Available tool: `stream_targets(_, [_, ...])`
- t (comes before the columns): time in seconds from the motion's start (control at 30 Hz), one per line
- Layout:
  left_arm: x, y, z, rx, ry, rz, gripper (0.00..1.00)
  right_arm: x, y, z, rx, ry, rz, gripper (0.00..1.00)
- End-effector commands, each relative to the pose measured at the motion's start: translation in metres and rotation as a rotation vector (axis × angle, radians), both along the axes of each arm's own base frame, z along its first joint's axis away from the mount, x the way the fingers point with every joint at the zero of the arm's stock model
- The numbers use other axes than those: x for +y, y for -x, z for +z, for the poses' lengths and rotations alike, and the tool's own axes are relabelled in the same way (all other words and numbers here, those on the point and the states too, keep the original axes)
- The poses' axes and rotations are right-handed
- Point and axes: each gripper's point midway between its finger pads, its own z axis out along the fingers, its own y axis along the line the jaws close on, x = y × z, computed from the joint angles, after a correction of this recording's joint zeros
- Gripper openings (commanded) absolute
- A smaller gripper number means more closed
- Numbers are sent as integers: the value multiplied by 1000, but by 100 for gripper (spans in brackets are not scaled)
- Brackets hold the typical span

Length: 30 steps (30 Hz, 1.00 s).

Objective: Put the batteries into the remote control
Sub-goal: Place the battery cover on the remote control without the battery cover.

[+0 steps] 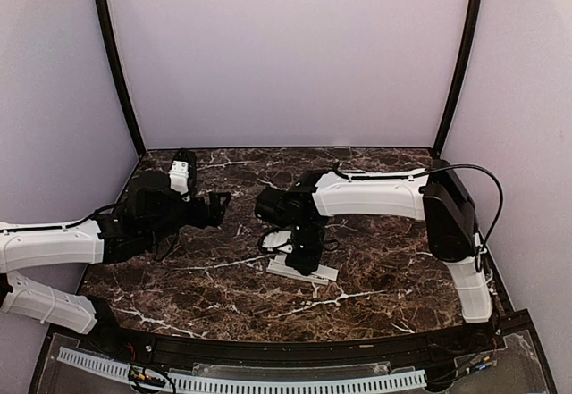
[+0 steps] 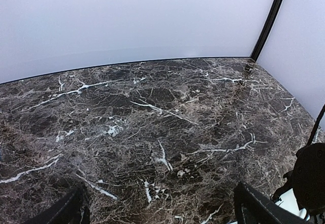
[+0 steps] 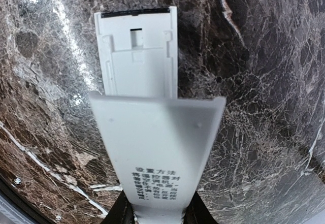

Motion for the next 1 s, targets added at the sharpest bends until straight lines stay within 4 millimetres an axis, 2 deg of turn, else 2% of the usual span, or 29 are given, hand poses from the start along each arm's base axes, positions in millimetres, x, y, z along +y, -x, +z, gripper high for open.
stream_targets(0.0, [-1,-2,8,-10,13,-2,98,1,6,-4,21,13,13,19])
stream_targets(0.27, [-1,-2,8,-9,14,-5,98,4,10,9,33,-24,16,18])
stream_targets(0.57, [-2,-2,8,-11,14,-11,98,-2,3,-4,4,24,17,20])
stream_targets(0.97, [-3,-2,9,-10,16,-17,98,1,11,-6,59,8,16,23])
